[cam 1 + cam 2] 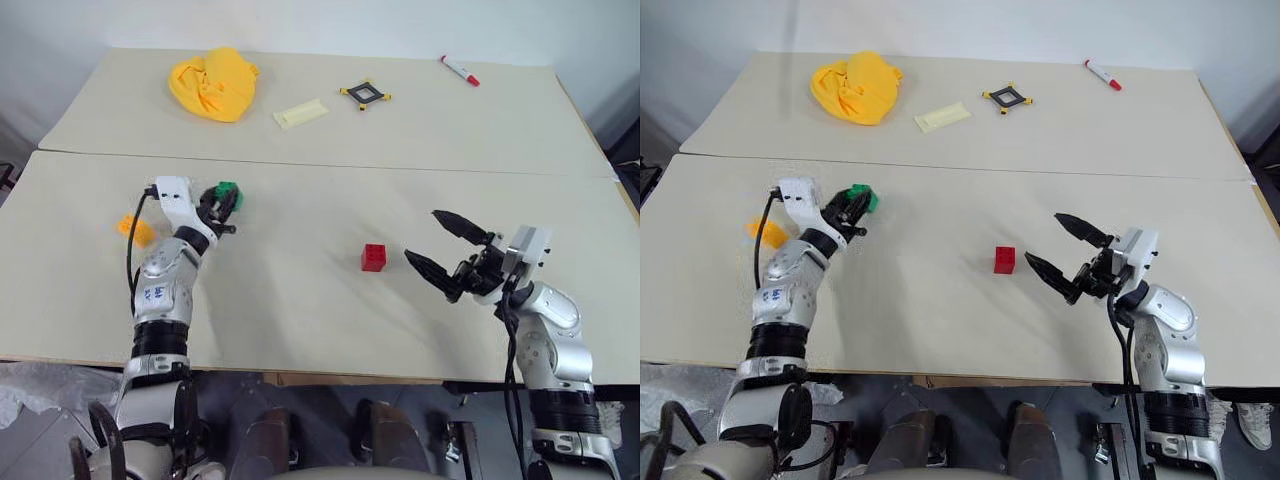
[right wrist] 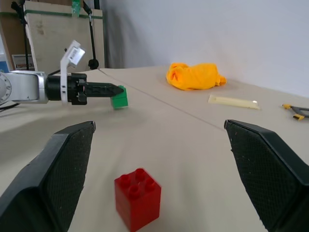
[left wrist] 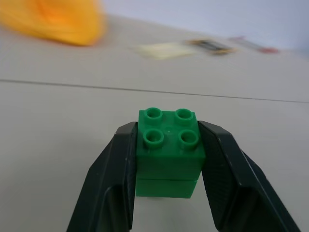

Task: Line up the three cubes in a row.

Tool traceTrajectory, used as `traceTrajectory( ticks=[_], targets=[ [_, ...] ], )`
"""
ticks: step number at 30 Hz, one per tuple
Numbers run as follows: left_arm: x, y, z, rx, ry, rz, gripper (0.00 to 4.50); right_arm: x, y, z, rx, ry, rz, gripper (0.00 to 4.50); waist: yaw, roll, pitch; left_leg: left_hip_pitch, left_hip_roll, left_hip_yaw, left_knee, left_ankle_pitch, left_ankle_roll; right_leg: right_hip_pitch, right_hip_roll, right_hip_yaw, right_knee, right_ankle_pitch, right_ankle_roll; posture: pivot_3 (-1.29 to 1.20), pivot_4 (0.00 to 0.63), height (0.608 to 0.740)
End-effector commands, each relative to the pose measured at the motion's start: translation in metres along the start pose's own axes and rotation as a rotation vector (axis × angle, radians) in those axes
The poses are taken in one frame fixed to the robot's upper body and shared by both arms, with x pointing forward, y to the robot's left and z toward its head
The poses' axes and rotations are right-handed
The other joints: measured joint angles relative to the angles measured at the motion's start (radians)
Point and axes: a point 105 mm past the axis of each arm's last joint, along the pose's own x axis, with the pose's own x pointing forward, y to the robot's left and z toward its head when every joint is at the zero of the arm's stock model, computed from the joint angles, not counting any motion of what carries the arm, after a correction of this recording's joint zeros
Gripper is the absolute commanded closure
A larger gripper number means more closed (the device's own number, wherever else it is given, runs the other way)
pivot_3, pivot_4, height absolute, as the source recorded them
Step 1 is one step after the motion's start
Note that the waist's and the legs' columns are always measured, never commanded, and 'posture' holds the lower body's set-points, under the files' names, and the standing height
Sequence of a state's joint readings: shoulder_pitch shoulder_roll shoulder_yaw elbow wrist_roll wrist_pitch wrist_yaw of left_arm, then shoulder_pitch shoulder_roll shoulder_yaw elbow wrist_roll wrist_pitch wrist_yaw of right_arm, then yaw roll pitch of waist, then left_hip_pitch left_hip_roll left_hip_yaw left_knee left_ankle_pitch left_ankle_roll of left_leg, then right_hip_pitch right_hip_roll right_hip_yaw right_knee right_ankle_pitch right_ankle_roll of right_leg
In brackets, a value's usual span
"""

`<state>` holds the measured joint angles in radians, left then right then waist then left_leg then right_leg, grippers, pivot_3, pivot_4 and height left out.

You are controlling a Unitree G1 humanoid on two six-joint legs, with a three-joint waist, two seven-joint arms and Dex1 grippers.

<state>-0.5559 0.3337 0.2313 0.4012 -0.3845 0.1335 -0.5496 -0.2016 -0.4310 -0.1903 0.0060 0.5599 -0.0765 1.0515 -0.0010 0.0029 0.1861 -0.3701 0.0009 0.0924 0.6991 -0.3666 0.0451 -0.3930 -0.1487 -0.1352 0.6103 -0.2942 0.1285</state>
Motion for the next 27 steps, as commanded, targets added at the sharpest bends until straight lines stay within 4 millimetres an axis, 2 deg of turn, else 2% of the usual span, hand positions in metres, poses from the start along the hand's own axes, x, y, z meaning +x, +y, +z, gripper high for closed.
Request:
traceTrajectory(
  ticks=[1, 3, 5, 9, 13, 17, 23, 24, 27],
  targets=[
    [-0.011, -0.038, 0.032, 0.139, -0.048, -0.37, 3.02, -0.008, -0.001, 0.014, -0.035, -0.002, -0.003, 0.0, 0.0, 0.0, 0.0, 0.0, 0.0, 0.0, 0.0, 0.0, 0.0, 0.0, 0.0, 0.0, 0.0, 0.0, 0.0, 0.0, 0.15, 0.74],
    [-0.026, -0.061, 0.022, 0.256, 0.077, -0.674, 3.02, -0.018, -0.003, 0.014, -0.035, 0.032, -0.007, 0.0, 0.001, 0.0, 0.0, 0.0, 0.001, 0.001, 0.0, 0.0, 0.0, 0.0, 0.001, 0.0, 0.0, 0.0, 0.0, 0.0, 0.15, 0.74],
    [-0.034, -0.068, 0.006, 0.379, 0.207, -0.865, 3.02, -0.027, -0.004, 0.012, -0.046, 0.078, 0.005, 0.0, 0.005, 0.001, 0.0, 0.001, 0.0, 0.001, 0.0, 0.0, 0.0, 0.0, 0.001, 0.001, 0.0, 0.0, 0.0, 0.0, 0.15, 0.74],
    [-0.012, -0.071, 0.004, 0.422, 0.198, -0.943, 3.02, -0.037, -0.003, 0.01, -0.043, 0.116, 0.002, 0.0, 0.019, 0.001, 0.0, 0.001, -0.001, 0.001, 0.001, 0.0, 0.0, 0.001, 0.001, 0.001, -0.001, 0.0, 0.0, 0.0, 0.15, 0.74],
    [0.009, -0.086, -0.011, 0.423, 0.209, -1.003, 3.02, -0.041, 0.005, 0.009, -0.033, 0.127, -0.003, 0.0, 0.025, 0.001, 0.0, 0.0, -0.004, 0.002, 0.001, 0.0, 0.0, 0.0, 0.002, 0.0, -0.001, 0.0, 0.001, 0.0, 0.15, 0.74],
    [0.018, -0.096, -0.025, 0.437, 0.25, -1.047, 3.02, -0.046, 0.014, 0.008, -0.025, 0.13, -0.04, 0.0, 0.024, 0.0, 0.0, -0.001, -0.005, 0.002, 0.0, 0.0, 0.0, 0.0, 0.002, 0.0, -0.001, 0.0, 0.001, 0.0, 0.15, 0.74],
    [0.026, -0.094, -0.029, 0.413, 0.289, -1.016, 3.02, -0.05, 0.022, 0.006, -0.01, 0.143, -0.06, 0.0, 0.024, 0.0, 0.0, 0.0, -0.004, 0.002, 0.001, 0.001, 0.001, 0.0, 0.001, 0.0, 0.0, 0.001, 0.001, 0.0, 0.15, 0.74],
    [0.027, -0.094, -0.026, 0.392, 0.275, -1.01, 2.29, -0.049, 0.023, 0.006, -0.007, 0.143, -0.06, 0.0, 0.024, 0.0, 0.0, 0.0, -0.004, 0.002, 0.001, 0.001, 0.001, 0.0, 0.001, 0.0, 0.0, 0.001, 0.001, 0.0, 0.15, 0.74],
    [0.03, -0.093, -0.013, 0.369, 0.199, -0.988, 1.45, -0.046, 0.024, 0.005, 0.001, 0.14, -0.052, 0.0, 0.023, 0.0, 0.0, 0.0, -0.003, 0.002, 0.001, 0.001, 0.001, 0.0, 0.001, 0.001, 0.0, 0.001, 0.001, 0.0, 0.15, 0.74]
  ],
)
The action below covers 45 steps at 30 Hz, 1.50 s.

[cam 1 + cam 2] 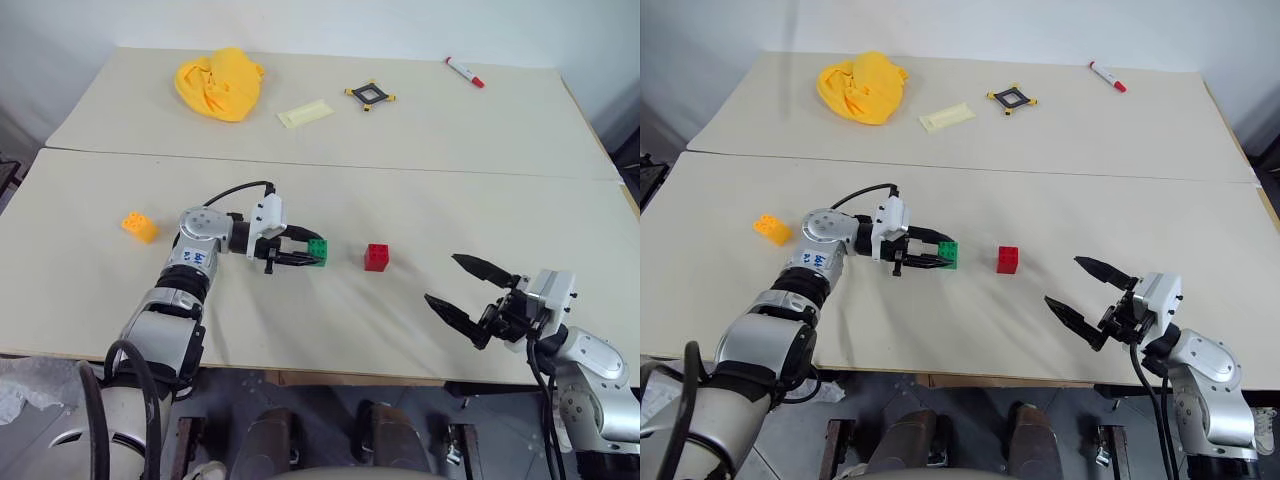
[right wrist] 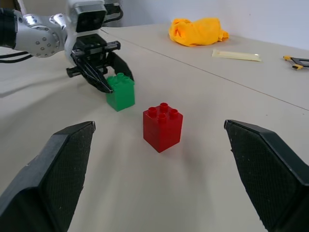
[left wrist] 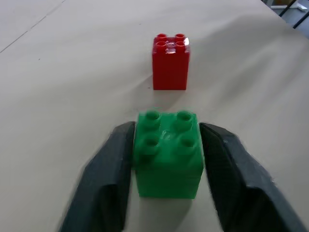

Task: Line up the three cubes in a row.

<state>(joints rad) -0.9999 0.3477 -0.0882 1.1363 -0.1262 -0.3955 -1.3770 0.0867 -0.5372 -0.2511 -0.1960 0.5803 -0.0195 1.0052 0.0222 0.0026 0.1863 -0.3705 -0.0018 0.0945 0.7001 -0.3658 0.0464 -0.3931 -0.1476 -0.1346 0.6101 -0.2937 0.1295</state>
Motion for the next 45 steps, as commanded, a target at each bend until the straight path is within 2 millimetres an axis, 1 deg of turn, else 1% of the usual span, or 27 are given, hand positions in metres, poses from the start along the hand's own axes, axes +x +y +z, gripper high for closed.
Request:
traceTrajectory(
  ticks=[1, 3, 5, 6, 7, 8, 10, 11, 13, 15, 16, 17, 18, 20, 21, 22, 24, 26, 28, 30, 33, 34, 37, 38, 40, 42, 45],
  targets=[
    [-0.007, 0.01, 0.022, 0.044, -0.107, 0.052, 1.15, 0.004, 0.001, 0.011, -0.013, -0.043, 0.009, 0.0, 0.0, 0.0, 0.0, 0.0, 0.0, 0.0, 0.0, 0.0, 0.0, 0.0, 0.0, 0.0, 0.0, 0.0, 0.0, 0.0, 0.15, 0.74],
    [-0.016, 0.013, 0.032, 0.082, -0.159, 0.094, 0.54, 0.008, 0.003, 0.012, -0.007, -0.054, 0.025, 0.0, -0.001, 0.0, 0.0, 0.0, 0.002, 0.0, 0.0, 0.0, 0.0, 0.0, 0.0, 0.0, 0.0, 0.0, 0.0, 0.0, 0.15, 0.74],
    [-0.031, 0.012, 0.039, 0.128, -0.206, 0.156, 0.02, 0.013, 0.003, 0.014, -0.011, -0.068, 0.042, 0.0, -0.005, 0.0, 0.0, 0.0, 0.003, 0.0, 0.0, 0.0, 0.0, 0.0, 0.0, 0.0, 0.0, 0.0, 0.0, 0.0, 0.15, 0.74],
    [-0.045, 0.009, 0.039, 0.151, -0.217, 0.221, 0.02, 0.018, 0.004, 0.017, -0.017, -0.08, 0.064, 0.0, -0.008, 0.0, 0.0, 0.0, 0.003, 0.0, 0.0, 0.0, 0.0, 0.0, 0.0, 0.0, 0.0, 0.0, 0.0, 0.0, 0.15, 0.74],
    [-0.054, 0.005, 0.039, 0.166, -0.221, 0.265, 0.02, 0.021, 0.004, 0.019, -0.021, -0.088, 0.079, 0.0, -0.018, 0.0, 0.0, 0.0, 0.003, -0.001, 0.0, 0.0, 0.0, 0.0, 0.0, 0.0, 0.0, 0.0, 0.0, 0.0, 0.15, 0.74],
    [-0.068, 0.002, 0.039, 0.144, -0.247, 0.345, 0.02, 0.026, 0.005, 0.021, -0.016, -0.099, 0.105, 0.0, -0.027, 0.0, 0.0, 0.001, 0.004, 0.0, -0.001, 0.0, 0.0, 0.0, 0.0, 0.001, 0.0, 0.0, 0.0, 0.0, 0.15, 0.74],
    [-0.1, -0.012, 0.04, 0.111, -0.297, 0.558, 0.02, 0.039, 0.006, 0.028, -0.037, -0.127, 0.156, 0.0, -0.05, 0.0, 0.0, 0.001, 0.005, -0.001, -0.001, 0.0, 0.0, 0.0, 0.0, 0.001, 0.001, 0.0, 0.0, 0.0, 0.15, 0.74],
    [-0.109, -0.019, 0.042, 0.098, -0.304, 0.628, 0.02, 0.043, 0.006, 0.03, -0.044, -0.133, 0.174, 0.0, -0.052, 0.001, 0.0, 0.002, 0.005, -0.001, -0.001, 0.0, 0.0, 0.0, 0.0, 0.001, 0.001, 0.0, 0.0, 0.0, 0.15, 0.74],
    [-0.139, -0.028, 0.038, 0.049, -0.332, 0.879, 0.02, 0.054, 0.009, 0.034, -0.059, -0.152, 0.231, 0.0, -0.049, 0.0, 0.0, 0.001, 0.005, -0.003, 0.0, 0.0, 0.0, 0.0, 0.0, 0.001, 0.001, 0.0, 0.0, 0.0, 0.15, 0.74],
    [-0.181, -0.048, 0.023, -0.005, -0.314, 1.183, 0.02, 0.067, 0.021, 0.037, -0.095, -0.151, 0.34, 0.0, -0.04, 0.0, 0.0, 0.001, 0.005, -0.005, 0.001, 0.0, 0.0, 0.001, -0.002, 0.002, 0.001, 0.0, 0.0, 0.0, 0.15, 0.74],
    [-0.191, -0.056, 0.018, -0.018, -0.295, 1.263, 0.02, 0.07, 0.024, 0.038, -0.102, -0.152, 0.37, 0.0, -0.035, 0.0, 0.0, 0.001, 0.005, -0.005, 0.001, 0.0, 0.0, 0.002, -0.002, 0.003, 0.001, 0.0, 0.0, 0.0, 0.15, 0.74],
    [-0.208, -0.067, 0.01, -0.044, -0.284, 1.373, 0.02, 0.075, 0.028, 0.041, -0.112, -0.16, 0.399, 0.0, -0.032, 0.0, 0.0, 0.001, 0.005, -0.005, 0.001, 0.0, 0.0, 0.002, -0.002, 0.004, 0.0, 0.0, 0.0, 0.0, 0.15, 0.74],
    [-0.218, -0.075, 0.006, -0.063, -0.278, 1.44, 0.02, 0.078, 0.03, 0.042, -0.118, -0.167, 0.413, 0.0, -0.028, 0.0, 0.0, 0.001, 0.004, -0.005, 0.001, 0.0, 0.0, 0.002, -0.003, 0.004, 0.0, 0.0, 0.0, 0.0, 0.15, 0.74],
    [-0.254, -0.109, -0.022, -0.142, -0.217, 1.685, 0.02, 0.086, 0.036, 0.045, -0.13, -0.179, 0.459, 0.0, -0.021, -0.001, 0.0, 0.001, 0.004, -0.006, 0.001, 0.0, 0.0, 0.002, -0.003, 0.004, 0.0, 0.0, 0.0, 0.0, 0.15, 0.74],
    [-0.267, -0.124, -0.031, -0.175, -0.2, 1.785, 0.02, 0.088, 0.039, 0.045, -0.133, -0.18, 0.474, 0.0, -0.022, -0.001, 0.0, 0.001, 0.004, -0.005, 0.001, 0.0, -0.001, 0.002, -0.003, 0.003, 0.0, 0.0, 0.0, 0.0, 0.15, 0.74],
    [-0.277, -0.139, -0.038, -0.207, -0.186, 1.867, 0.02, 0.09, 0.041, 0.045, -0.145, -0.176, 0.491, 0.0, -0.021, -0.001, 0.0, 0.001, 0.004, -0.005, 0.001, 0.0, -0.001, 0.002, -0.003, 0.003, 0.0, 0.0, 0.0, 0.0, 0.15, 0.74],
    [-0.284, -0.156, -0.047, -0.248, -0.158, 1.931, 0.02, 0.09, 0.042, 0.043, -0.157, -0.17, 0.503, 0.0, -0.015, -0.005, -0.002, 0.001, 0.004, -0.005, 0.001, -0.001, -0.001, 0.002, -0.003, 0.002, -0.001, 0.0, 0.0, 0.0, 0.15, 0.74],
    [-0.287, -0.173, -0.06, -0.286, -0.093, 1.95, 0.02, 0.09, 0.043, 0.041, -0.169, -0.163, 0.505, 0.0, -0.006, -0.006, -0.002, 0.001, 0.004, -0.005, 0.001, -0.001, -0.001, 0.002, -0.003, 0.002, -0.001, 0.0, 0.0, 0.0, 0.15, 0.74],
    [-0.284, -0.182, -0.063, -0.316, -0.1, 1.956, 0.02, 0.09, 0.042, 0.04, -0.166, -0.16, 0.499, 0.0, -0.001, -0.006, -0.003, 0.001, 0.004, -0.005, 0.001, -0.001, -0.001, 0.002, -0.003, 0.002, -0.001, 0.0, 0.0, 0.0, 0.15, 0.74],
    [-0.279, -0.183, -0.06, -0.326, -0.145, 1.929, 0.02, 0.088, 0.041, 0.039, -0.159, -0.158, 0.493, 0.0, -0.001, -0.006, -0.003, 0.002, 0.004, -0.004, 0.001, -0.001, -0.001, 0.002, -0.003, 0.002, -0.001, 0.0, 0.0, 0.0, 0.15, 0.74],
    [-0.269, -0.167, -0.055, -0.329, -0.204, 1.847, 0.02, 0.089, 0.041, 0.038, -0.148, -0.158, 0.484, 0.0, -0.001, -0.006, -0.003, 0.001, 0.004, -0.004, 0.001, -0.002, -0.001, 0.002, -0.003, 0.002, -0.001, 0.0, -0.001, 0.0, 0.15, 0.74],
    [-0.268, -0.159, -0.052, -0.322, -0.219, 1.816, 0.02, 0.089, 0.041, 0.039, -0.145, -0.161, 0.481, 0.0, -0.001, -0.006, -0.003, 0.001, 0.004, -0.004, 0.001, -0.002, -0.001, 0.001, -0.003, 0.002, -0.001, 0.0, -0.001, 0.0, 0.15, 0.74],
    [-0.26, -0.119, -0.037, -0.274, -0.222, 1.662, 0.02, 0.091, 0.041, 0.04, -0.14, -0.168, 0.479, 0.0, 0.002, -0.006, -0.003, 0.001, 0.005, -0.004, 0.001, -0.002, -0.002, 0.001, -0.003, 0.001, 0.0, 0.0, -0.001, 0.0, 0.15, 0.74],
    [-0.259, -0.105, -0.034, -0.267, -0.199, 1.61, 0.02, 0.092, 0.041, 0.04, -0.139, -0.17, 0.478, 0.0, 0.001, -0.006, -0.003, 0.001, 0.005, -0.004, 0.001, -0.002, -0.002, 0.001, -0.002, 0.001, 0.001, 0.0, -0.001, 0.0, 0.15, 0.74],
    [-0.258, -0.084, -0.03, -0.251, -0.154, 1.523, 0.02, 0.094, 0.04, 0.04, -0.142, -0.172, 0.474, 0.0, -0.003, -0.006, -0.003, 0.002, 0.004, -0.003, 0.001, -0.002, -0.002, 0.001, -0.002, 0.001, 0.001, 0.0, -0.001, 0.0, 0.15, 0.74],
    [-0.261, -0.065, -0.031, -0.197, -0.06, 1.439, 0.02, 0.094, 0.037, 0.043, -0.149, -0.182, 0.461, 0.0, -0.008, -0.006, -0.003, 0.002, 0.004, -0.002, 0.0, -0.002, -0.001, 0.0, -0.002, 0.001, 0.001, 0.0, -0.001, 0.0, 0.15, 0.74],
    [-0.271, -0.041, -0.039, -0.227, -0.022, 1.403, 0.02, 0.095, 0.035, 0.044, -0.157, -0.185, 0.455, 0.0, -0.024, -0.006, -0.003, 0.002, 0.003, -0.001, -0.002, -0.002, -0.001, -0.001, -0.001, 0.001, 0.002, 0.0, -0.001, 0.0, 0.15, 0.74]
  ],
)
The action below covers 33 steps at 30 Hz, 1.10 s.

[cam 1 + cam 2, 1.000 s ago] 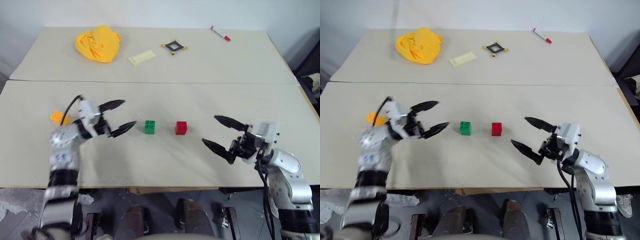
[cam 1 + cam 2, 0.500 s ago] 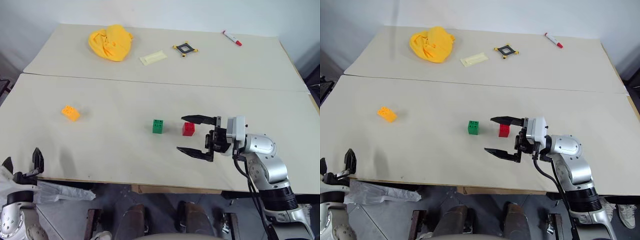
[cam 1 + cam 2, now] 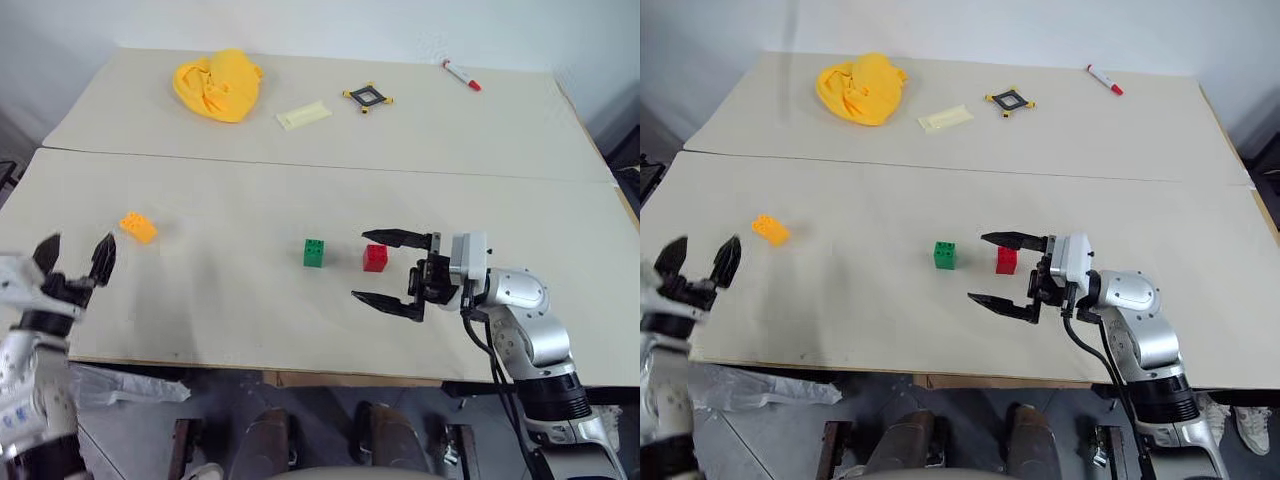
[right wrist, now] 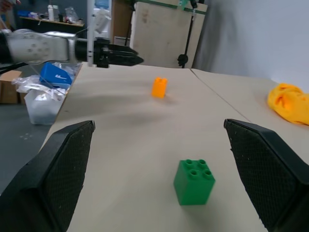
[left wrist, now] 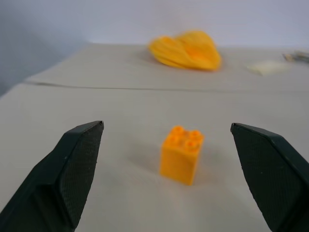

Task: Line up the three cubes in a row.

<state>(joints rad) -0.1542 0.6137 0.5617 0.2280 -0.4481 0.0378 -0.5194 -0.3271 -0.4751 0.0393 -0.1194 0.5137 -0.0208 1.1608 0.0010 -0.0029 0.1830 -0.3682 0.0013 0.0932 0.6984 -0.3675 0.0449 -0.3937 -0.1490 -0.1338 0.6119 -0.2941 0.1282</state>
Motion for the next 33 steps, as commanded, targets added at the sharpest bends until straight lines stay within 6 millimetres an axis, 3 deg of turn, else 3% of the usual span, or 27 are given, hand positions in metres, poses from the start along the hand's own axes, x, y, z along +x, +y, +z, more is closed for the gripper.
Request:
traceTrajectory(
  ticks=[1, 6, 7, 14, 17, 19, 24, 29, 33],
  targets=[
    [0.017, 0.012, -0.014, -0.002, 0.084, -0.037, 0.02, 0.0, -0.004, 0.009, -0.039, -0.026, -0.014, 0.0, -0.005, 0.0, 0.0, 0.0, 0.0, 0.0, 0.0, 0.0, 0.0, 0.0, 0.0, -0.001, 0.0, 0.0, 0.0, 0.0, 0.15, 0.74],
    [0.032, 0.005, -0.031, 0.006, 0.172, -0.132, 0.02, 0.0, -0.003, 0.011, -0.05, -0.03, -0.039, 0.0, -0.011, 0.0, 0.0, 0.0, 0.0, 0.001, -0.001, 0.0, 0.0, -0.001, 0.001, -0.002, 0.0, 0.0, 0.0, 0.0, 0.15, 0.74],
    [0.032, 0.005, -0.032, 0.012, 0.181, -0.141, 0.2, -0.001, -0.003, 0.012, -0.052, -0.03, -0.045, 0.0, -0.011, 0.0, 0.0, -0.001, 0.0, 0.001, -0.001, 0.0, 0.0, -0.001, 0.001, -0.002, -0.001, 0.0, 0.0, 0.0, 0.15, 0.74],
    [0.032, -0.008, -0.033, -0.009, 0.206, -0.277, 2.09, -0.005, -0.002, 0.011, -0.058, -0.022, -0.085, 0.0, -0.009, 0.0, 0.0, -0.001, 0.0, 0.001, 0.0, 0.0, 0.0, 0.0, 0.001, -0.002, 0.0, 0.0, 0.0, 0.0, 0.15, 0.74],
    [0.04, -0.026, -0.013, -0.031, 0.13, -0.437, 2.99, -0.005, -0.004, 0.012, -0.062, -0.019, -0.09, 0.0, -0.005, 0.0, 0.0, -0.001, 0.0, 0.001, 0.001, 0.0, 0.0, 0.0, 0.0, -0.002, 0.0, 0.0, 0.0, 0.0, 0.15, 0.74],
    [0.044, -0.057, 0.003, -0.011, 0.085, -0.673, 3.02, -0.008, -0.005, 0.012, -0.063, -0.013, -0.093, 0.0, 0.0, 0.0, 0.0, -0.001, 0.0, 0.001, 0.001, 0.0, 0.0, 0.0, 0.0, -0.002, 0.0, 0.0, 0.0, 0.0, 0.15, 0.74],
    [0.054, -0.115, 0.01, 0.146, 0.061, -1.072, 3.02, -0.014, -0.008, 0.012, -0.067, 0.011, -0.1, 0.0, 0.0, 0.0, 0.0, -0.002, -0.001, 0.0, 0.002, 0.0, 0.0, 0.0, 0.0, -0.002, 0.0, 0.0, 0.0, 0.0, 0.15, 0.74],
    [0.061, -0.154, -0.004, 0.253, 0.134, -1.331, 3.02, -0.02, -0.007, 0.012, -0.073, 0.03, -0.122, 0.0, -0.006, 0.0, 0.0, -0.002, -0.005, 0.002, 0.001, 0.0, 0.0, 0.0, 0.002, -0.003, -0.001, 0.0, 0.0, 0.0, 0.15, 0.74],
    [0.068, -0.166, -0.009, 0.282, 0.162, -1.372, 3.02, -0.026, -0.004, 0.013, -0.076, 0.045, -0.147, 0.0, -0.014, -0.001, 0.0, -0.002, -0.004, 0.003, 0.001, 0.0, 0.0, -0.001, 0.002, -0.003, -0.001, 0.0, 0.0, 0.0, 0.15, 0.74]
  ],
)
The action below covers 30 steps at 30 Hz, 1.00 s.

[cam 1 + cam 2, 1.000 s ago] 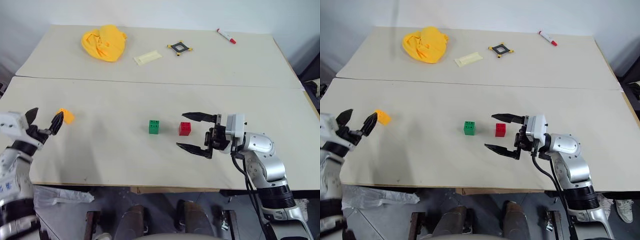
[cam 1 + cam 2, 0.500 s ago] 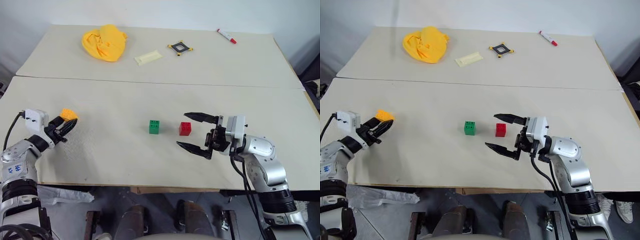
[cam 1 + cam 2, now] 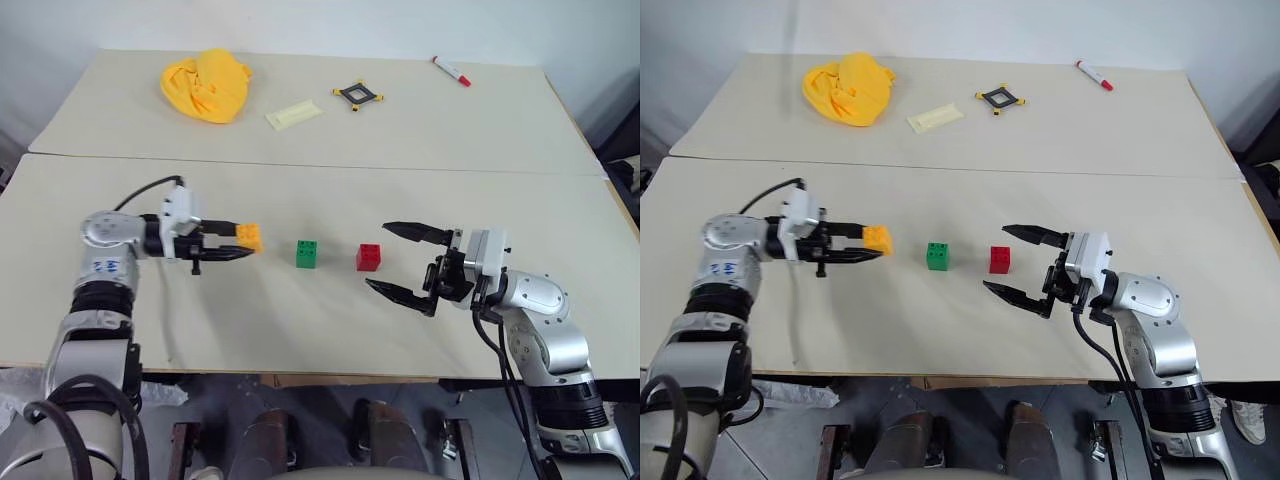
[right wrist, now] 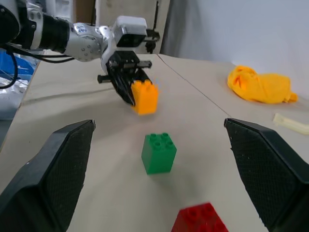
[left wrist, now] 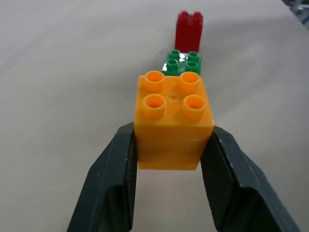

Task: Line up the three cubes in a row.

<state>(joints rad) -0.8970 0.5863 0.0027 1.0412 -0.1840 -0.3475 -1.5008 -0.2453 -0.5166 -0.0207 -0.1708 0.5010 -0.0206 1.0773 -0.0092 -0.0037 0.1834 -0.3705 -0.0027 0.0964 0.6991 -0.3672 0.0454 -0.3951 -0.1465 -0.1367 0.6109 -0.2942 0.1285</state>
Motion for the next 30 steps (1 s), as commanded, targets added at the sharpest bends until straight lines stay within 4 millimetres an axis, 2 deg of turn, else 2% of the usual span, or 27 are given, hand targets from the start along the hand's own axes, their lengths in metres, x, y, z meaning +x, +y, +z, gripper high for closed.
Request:
traceTrajectory(
  ticks=[1, 4, 18, 20, 22, 26, 28, 30],
  targets=[
    [0.003, -0.001, -0.003, 0.022, 0.065, -0.07, 3.02, -0.009, 0.0, 0.015, -0.058, -0.008, -0.037, 0.0, -0.002, 0.0, 0.0, 0.0, 0.0, 0.0, 0.0, 0.0, 0.0, 0.0, 0.0, 0.0, 0.0, 0.0, 0.0, 0.0, 0.15, 0.74],
    [0.007, -0.003, -0.013, 0.02, 0.143, -0.093, 3.02, -0.017, 0.002, 0.016, -0.065, 0.012, -0.074, 0.0, 0.007, 0.0, 0.0, -0.001, 0.0, -0.001, 0.0, 0.0, 0.0, 0.0, 0.0, 0.0, 0.0, 0.0, 0.0, 0.0, 0.15, 0.74],
    [-0.021, -0.001, -0.024, -0.027, 0.216, -0.033, 3.02, -0.033, 0.007, 0.005, -0.013, 0.063, -0.096, 0.0, 0.0, 0.0, 0.0, 0.001, 0.004, 0.0, 0.001, 0.0, 0.001, 0.0, -0.001, 0.001, 0.001, 0.0, 0.0, 0.0, 0.15, 0.74],
    [-0.021, -0.002, -0.021, -0.047, 0.189, -0.036, 2.29, -0.037, 0.006, 0.001, 0.003, 0.077, -0.092, 0.0, 0.003, 0.0, 0.0, 0.001, 0.004, 0.0, 0.001, 0.0, 0.001, 0.0, -0.001, 0.001, 0.001, 0.0, 0.0, 0.0, 0.15, 0.74],
    [-0.021, -0.003, -0.02, -0.029, 0.183, -0.045, 1.75, -0.042, 0.005, -0.003, 0.012, 0.093, -0.085, 0.0, 0.006, 0.0, 0.0, 0.0, 0.004, 0.0, 0.001, 0.0, 0.001, 0.0, -0.001, 0.001, 0.001, 0.0, 0.0, 0.0, 0.15, 0.74],
    [-0.032, -0.003, -0.01, -0.043, 0.097, -0.029, 0.51, -0.056, -0.005, -0.007, 0.026, 0.128, -0.056, 0.0, 0.007, 0.0, 0.0, 0.0, 0.004, 0.0, 0.001, 0.0, 0.001, 0.0, -0.002, 0.001, 0.001, 0.0, 0.0, 0.0, 0.15, 0.74],
    [-0.044, -0.003, -0.006, -0.053, 0.056, 0.011, 0.02, -0.064, -0.01, -0.008, 0.048, 0.162, -0.022, 0.0, 0.006, 0.0, 0.0, 0.0, 0.004, -0.001, 0.001, 0.0, 0.001, 0.0, -0.002, 0.001, 0.001, 0.0, 0.0, 0.0, 0.15, 0.74],
    [-0.06, -0.004, -0.003, -0.037, 0.025, 0.074, 0.02, -0.07, -0.017, -0.008, 0.05, 0.195, 0.022, 0.0, 0.003, 0.0, 0.0, 0.0, 0.004, -0.001, 0.001, 0.0, 0.001, 0.0, -0.002, 0.001, 0.001, 0.0, 0.0, 0.0, 0.15, 0.74]
  ],
)
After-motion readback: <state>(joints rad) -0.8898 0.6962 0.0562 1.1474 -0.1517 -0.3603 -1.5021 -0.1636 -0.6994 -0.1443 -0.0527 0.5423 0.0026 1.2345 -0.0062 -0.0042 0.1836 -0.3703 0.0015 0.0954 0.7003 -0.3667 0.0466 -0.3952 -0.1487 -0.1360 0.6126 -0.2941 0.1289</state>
